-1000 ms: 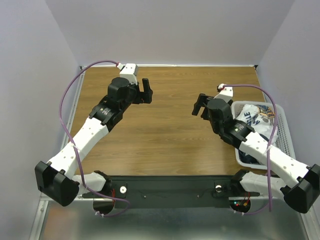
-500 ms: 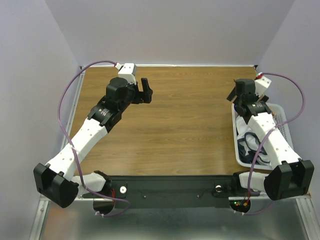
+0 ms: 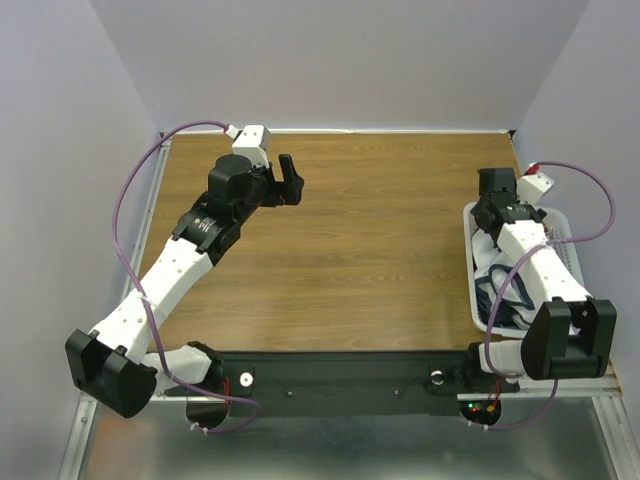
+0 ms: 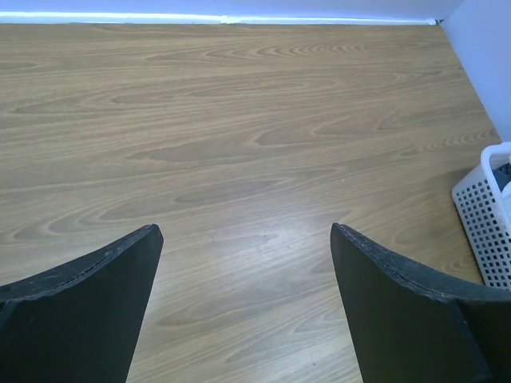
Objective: Fold and stack the tank tops
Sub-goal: Grab the tank top from the pile, then move the tank top to the center of the board, then flatten the tank top out
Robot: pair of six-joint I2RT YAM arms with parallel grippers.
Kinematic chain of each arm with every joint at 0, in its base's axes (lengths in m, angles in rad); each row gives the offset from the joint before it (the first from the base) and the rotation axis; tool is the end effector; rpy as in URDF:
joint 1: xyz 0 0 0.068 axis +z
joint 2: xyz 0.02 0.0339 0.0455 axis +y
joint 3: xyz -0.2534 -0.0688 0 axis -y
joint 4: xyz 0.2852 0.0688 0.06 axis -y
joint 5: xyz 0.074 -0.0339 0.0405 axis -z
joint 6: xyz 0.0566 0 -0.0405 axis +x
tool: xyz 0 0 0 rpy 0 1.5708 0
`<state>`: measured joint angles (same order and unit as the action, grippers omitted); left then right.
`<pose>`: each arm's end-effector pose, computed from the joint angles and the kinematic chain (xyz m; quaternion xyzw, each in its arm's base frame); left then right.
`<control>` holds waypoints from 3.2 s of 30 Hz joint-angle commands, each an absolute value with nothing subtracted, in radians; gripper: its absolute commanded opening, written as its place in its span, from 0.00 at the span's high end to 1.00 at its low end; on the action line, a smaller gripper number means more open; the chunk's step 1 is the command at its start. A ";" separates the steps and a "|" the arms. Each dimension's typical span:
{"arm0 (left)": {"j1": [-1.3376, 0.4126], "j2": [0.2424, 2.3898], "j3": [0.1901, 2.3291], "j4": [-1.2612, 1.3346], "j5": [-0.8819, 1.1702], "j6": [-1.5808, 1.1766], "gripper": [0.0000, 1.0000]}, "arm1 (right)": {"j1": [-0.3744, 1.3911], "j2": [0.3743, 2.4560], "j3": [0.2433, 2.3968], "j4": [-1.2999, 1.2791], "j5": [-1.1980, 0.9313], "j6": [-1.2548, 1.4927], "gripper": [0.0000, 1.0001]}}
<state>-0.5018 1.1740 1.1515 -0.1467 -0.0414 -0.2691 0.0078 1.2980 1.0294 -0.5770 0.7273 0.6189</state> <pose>0.2968 -0.1602 0.3788 0.0755 0.7605 -0.2277 0.6033 0.3200 -0.0351 0.2527 0.3832 0.7954 -0.2142 0.4179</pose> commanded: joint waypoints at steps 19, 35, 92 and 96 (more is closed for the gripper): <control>-0.495 1.147 1.143 -0.104 -0.025 -0.281 0.01 | 0.005 1.178 1.197 -0.548 0.652 0.546 1.00; -0.440 1.112 1.144 -0.103 -0.054 -0.285 0.02 | 0.237 1.434 1.960 -0.520 0.115 0.471 1.00; -0.077 1.557 1.015 -0.055 -0.006 -0.761 0.18 | 0.446 2.358 1.894 -0.250 0.048 0.566 0.53; -0.041 1.631 1.045 -0.075 -0.018 -0.782 0.18 | 0.448 2.368 1.908 -0.250 0.023 0.569 0.56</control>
<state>-0.0750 1.5867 0.9993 -0.0551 -0.0021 -0.7593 0.4400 2.3447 1.8656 -0.2775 0.0090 0.5632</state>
